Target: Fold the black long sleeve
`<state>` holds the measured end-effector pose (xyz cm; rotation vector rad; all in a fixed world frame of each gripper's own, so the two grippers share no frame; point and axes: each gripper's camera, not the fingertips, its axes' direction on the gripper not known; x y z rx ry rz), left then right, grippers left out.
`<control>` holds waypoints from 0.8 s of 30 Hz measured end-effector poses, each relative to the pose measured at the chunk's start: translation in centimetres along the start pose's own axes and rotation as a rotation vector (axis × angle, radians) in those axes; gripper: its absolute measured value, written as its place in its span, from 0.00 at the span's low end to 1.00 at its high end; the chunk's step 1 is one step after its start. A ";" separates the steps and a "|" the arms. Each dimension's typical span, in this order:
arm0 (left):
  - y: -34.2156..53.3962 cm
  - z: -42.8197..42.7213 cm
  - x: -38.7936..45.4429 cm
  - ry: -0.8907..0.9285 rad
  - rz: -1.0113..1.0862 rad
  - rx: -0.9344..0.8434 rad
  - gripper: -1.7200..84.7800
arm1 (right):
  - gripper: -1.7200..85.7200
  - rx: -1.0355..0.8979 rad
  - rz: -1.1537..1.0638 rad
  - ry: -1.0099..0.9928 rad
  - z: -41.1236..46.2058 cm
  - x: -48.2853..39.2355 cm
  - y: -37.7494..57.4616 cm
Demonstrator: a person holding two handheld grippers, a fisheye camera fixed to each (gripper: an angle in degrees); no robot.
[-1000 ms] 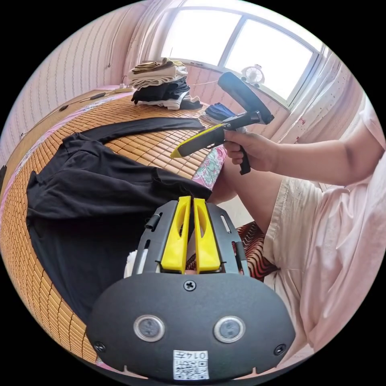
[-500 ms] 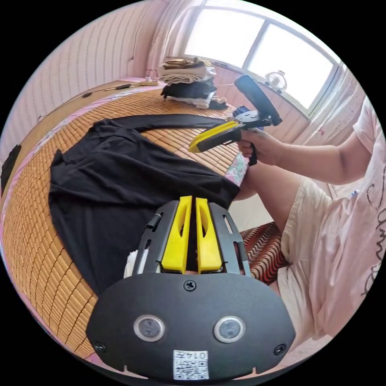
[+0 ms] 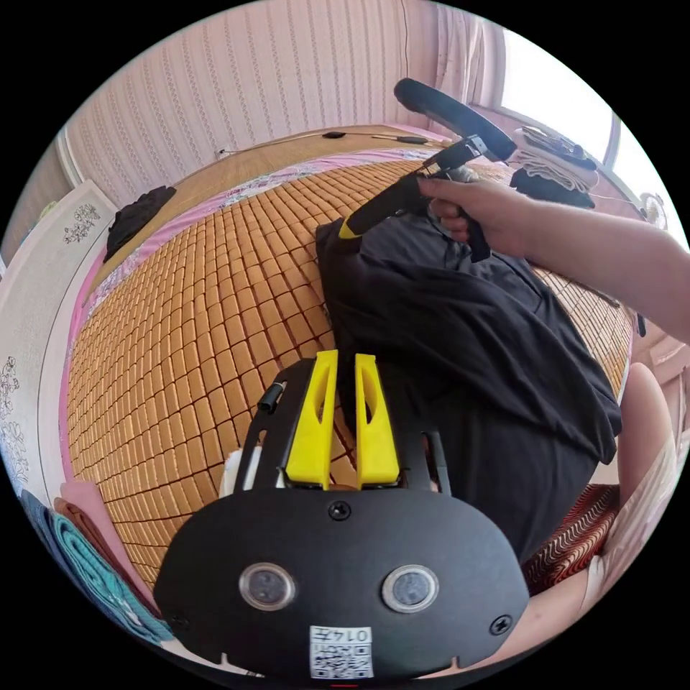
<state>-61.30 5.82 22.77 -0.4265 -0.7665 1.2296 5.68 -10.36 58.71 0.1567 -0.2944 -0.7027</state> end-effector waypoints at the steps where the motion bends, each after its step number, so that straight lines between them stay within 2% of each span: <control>1: -0.2 1.4 -0.4 0.013 0.003 -0.049 0.04 | 0.04 -0.026 -0.002 0.004 0.6 0.0 -1.1; 5: 0.6 -0.1 -2.5 0.007 -0.070 0.048 0.02 | 0.02 0.091 -0.192 0.056 -1.5 -3.4 -4.0; 7: 1.1 0.7 -3.8 0.029 -0.116 0.024 0.02 | 0.02 0.082 -0.256 0.089 -1.2 -4.3 -4.9; 8: 1.4 2.0 -4.7 0.056 -0.158 -0.025 0.02 | 0.03 0.035 -0.272 0.118 -0.3 -4.4 -5.3; 10: 1.9 2.2 -5.9 0.136 -0.236 0.014 0.02 | 0.04 -0.026 -0.250 0.147 0.7 -3.9 -5.1; 12: 2.0 2.0 -6.4 0.146 -0.287 0.014 0.05 | 0.08 -0.007 -0.214 0.127 -0.5 -3.1 -3.8; 15: 2.7 -0.2 -5.6 0.073 -0.265 0.060 0.05 | 0.10 0.088 -0.180 0.131 -5.0 -1.6 1.3; 18: 4.1 -3.4 -3.0 0.035 -0.196 0.093 0.03 | 0.09 0.096 -0.182 0.238 -9.1 -1.1 10.3; 21: 5.1 -5.4 2.9 0.215 -0.086 0.116 0.02 | 0.06 0.037 -0.121 0.238 -11.6 -2.4 21.0; 24: 5.1 -5.5 12.0 0.411 0.049 0.069 0.02 | 0.03 -0.025 -0.003 0.119 -11.9 -5.2 30.2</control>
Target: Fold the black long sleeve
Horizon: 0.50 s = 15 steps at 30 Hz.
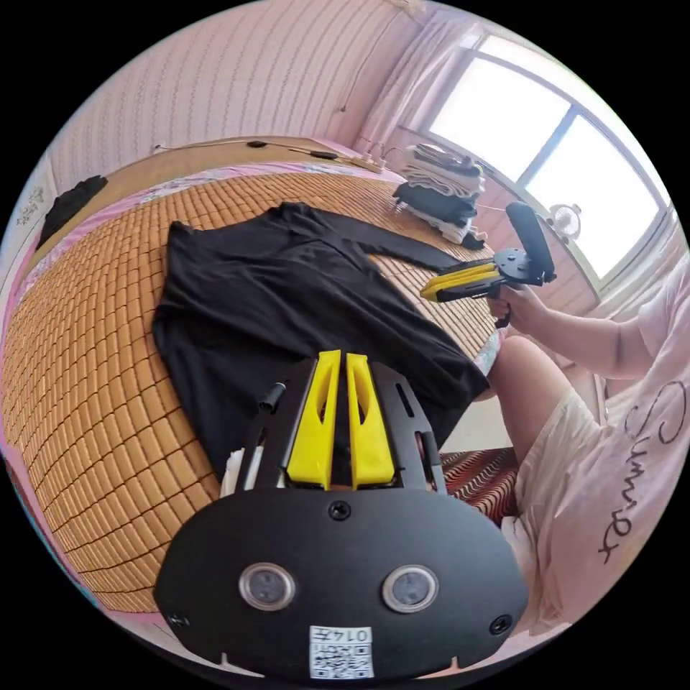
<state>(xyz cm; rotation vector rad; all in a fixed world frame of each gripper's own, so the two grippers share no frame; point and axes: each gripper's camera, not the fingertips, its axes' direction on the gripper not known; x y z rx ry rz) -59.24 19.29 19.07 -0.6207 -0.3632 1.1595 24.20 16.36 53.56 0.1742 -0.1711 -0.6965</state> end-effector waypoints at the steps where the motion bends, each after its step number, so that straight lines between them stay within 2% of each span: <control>1: -0.1 1.9 3.4 0.058 0.044 -0.033 0.02 | 0.02 -0.024 0.028 -0.025 0.2 -1.4 2.6; 5: -0.5 7.6 12.3 0.034 0.158 -0.151 0.01 | 0.01 -0.039 0.077 -0.024 0.7 -4.2 7.4; 7: -0.7 9.2 14.1 -0.001 0.184 -0.198 0.01 | 0.01 -0.114 0.074 0.058 1.8 -4.3 8.5; 9: -0.7 11.0 14.5 -0.039 0.181 -0.297 0.01 | 0.01 -0.089 0.081 0.101 1.3 -4.2 9.5; 10: -0.6 11.0 14.7 -0.028 0.181 -0.280 0.01 | 0.01 -0.089 0.049 0.123 1.3 -4.3 10.2; 15: -1.5 11.1 15.5 -0.033 0.145 -0.328 0.01 | 0.01 -0.063 0.066 0.089 0.2 -3.6 11.8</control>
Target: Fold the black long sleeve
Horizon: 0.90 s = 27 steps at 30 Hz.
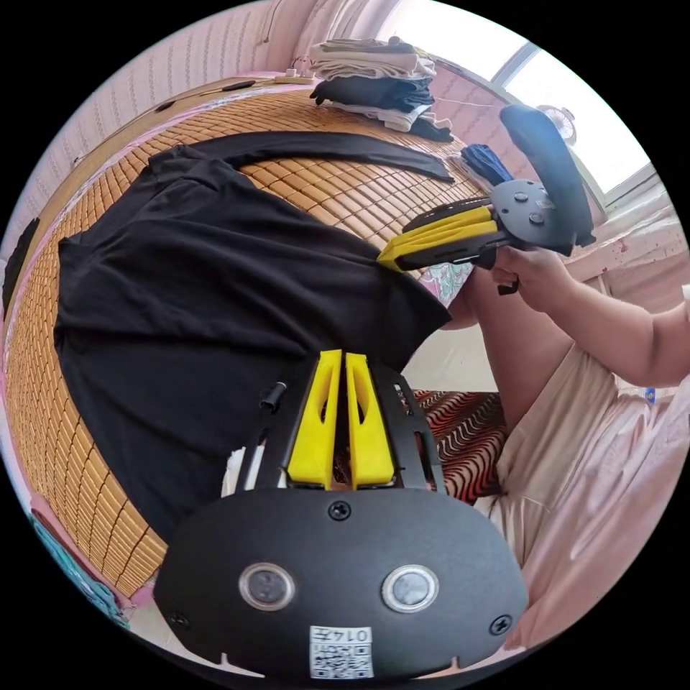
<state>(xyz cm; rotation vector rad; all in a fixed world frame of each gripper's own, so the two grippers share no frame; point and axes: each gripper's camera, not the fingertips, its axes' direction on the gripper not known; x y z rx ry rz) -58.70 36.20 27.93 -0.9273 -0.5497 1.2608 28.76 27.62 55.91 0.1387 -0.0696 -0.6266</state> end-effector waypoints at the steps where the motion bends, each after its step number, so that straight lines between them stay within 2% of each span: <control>1: -0.3 -0.7 0.5 -0.001 0.005 0.010 0.01 | 0.02 0.048 0.031 0.005 -1.2 1.0 0.5; 3: -1.0 -2.1 1.2 0.004 0.027 0.038 0.02 | 0.03 0.161 0.125 0.074 -3.5 3.8 1.9; 5: -3.1 -3.6 2.4 -0.019 0.092 0.046 0.02 | 0.09 0.308 0.309 0.253 -6.3 9.0 5.2; 6: -3.9 -3.9 2.7 -0.027 0.114 0.050 0.03 | 0.11 0.318 0.365 0.308 -6.7 10.3 6.1; 8: -7.5 -4.7 3.9 -0.066 0.204 0.071 0.04 | 0.17 0.312 0.609 0.449 -7.3 15.2 10.3; 11: -13.3 -4.9 5.6 -0.141 0.331 0.120 0.06 | 0.17 0.349 0.839 0.367 -6.7 18.5 15.7; 13: -17.3 -4.5 6.7 -0.175 0.397 0.129 0.07 | 0.17 0.363 0.904 0.293 -6.2 20.0 17.5; 18: -27.7 -2.3 8.9 -0.160 0.435 0.161 0.08 | 0.15 0.393 0.985 0.252 -5.8 21.7 20.6; 20: -31.9 -0.1 9.7 -0.141 0.434 0.145 0.09 | 0.11 0.399 1.003 0.264 -6.0 22.0 21.6; 25: -37.7 3.7 10.9 -0.166 0.439 0.104 0.10 | 0.08 0.479 1.009 0.268 -6.8 22.0 23.7; 27: -39.1 5.1 11.2 -0.162 0.433 0.088 0.11 | 0.08 0.450 1.007 0.214 -6.3 22.7 24.0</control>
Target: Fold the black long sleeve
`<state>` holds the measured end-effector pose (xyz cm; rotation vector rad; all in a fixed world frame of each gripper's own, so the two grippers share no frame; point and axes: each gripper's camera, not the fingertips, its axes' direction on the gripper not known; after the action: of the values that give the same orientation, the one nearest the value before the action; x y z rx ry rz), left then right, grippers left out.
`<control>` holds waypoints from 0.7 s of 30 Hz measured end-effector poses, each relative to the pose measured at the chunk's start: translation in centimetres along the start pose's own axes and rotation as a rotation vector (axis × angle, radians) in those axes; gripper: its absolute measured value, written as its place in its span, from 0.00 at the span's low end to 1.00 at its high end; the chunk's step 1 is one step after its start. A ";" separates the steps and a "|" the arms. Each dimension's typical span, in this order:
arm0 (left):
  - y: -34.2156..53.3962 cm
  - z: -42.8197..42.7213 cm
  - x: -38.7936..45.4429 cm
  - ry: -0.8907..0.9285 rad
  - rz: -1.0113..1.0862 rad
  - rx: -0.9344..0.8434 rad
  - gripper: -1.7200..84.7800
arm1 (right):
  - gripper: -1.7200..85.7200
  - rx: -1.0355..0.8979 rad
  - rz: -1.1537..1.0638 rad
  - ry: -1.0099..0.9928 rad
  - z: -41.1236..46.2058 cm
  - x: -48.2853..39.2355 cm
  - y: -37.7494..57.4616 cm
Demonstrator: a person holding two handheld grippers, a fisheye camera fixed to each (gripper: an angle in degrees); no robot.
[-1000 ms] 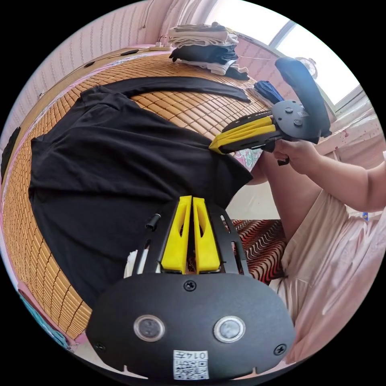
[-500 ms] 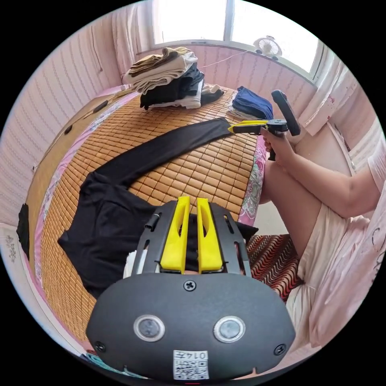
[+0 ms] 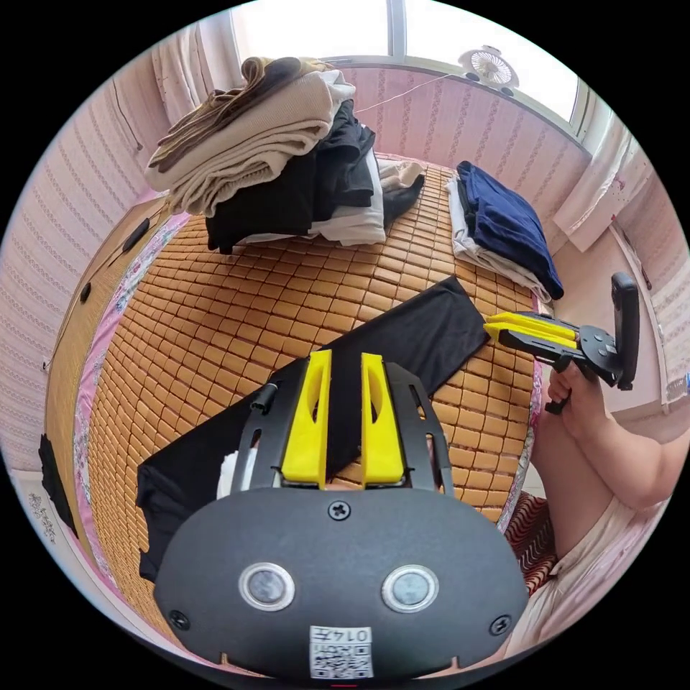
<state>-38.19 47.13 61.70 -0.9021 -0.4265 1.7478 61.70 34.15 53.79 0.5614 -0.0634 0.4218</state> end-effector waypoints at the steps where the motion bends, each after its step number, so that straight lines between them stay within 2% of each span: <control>1: -0.8 1.1 0.0 0.002 -0.004 -0.019 0.11 | 0.08 -0.027 0.000 -0.009 0.4 0.3 -0.1; 7: -2.9 5.6 1.4 -0.043 0.039 -0.153 0.12 | 0.05 -0.029 -0.057 0.059 0.8 -0.1 -0.1; 14: -2.2 5.7 0.8 0.036 0.053 -0.133 0.02 | 0.03 -0.021 -0.050 0.042 0.7 0.5 -0.2; 21: -0.5 5.1 1.4 -0.020 0.062 -0.112 0.01 | 0.02 -0.010 -0.048 0.016 0.7 0.4 -0.4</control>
<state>-41.91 49.34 64.83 -0.9868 -0.5183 1.8053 62.28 33.65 54.25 0.5486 -0.0360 0.3788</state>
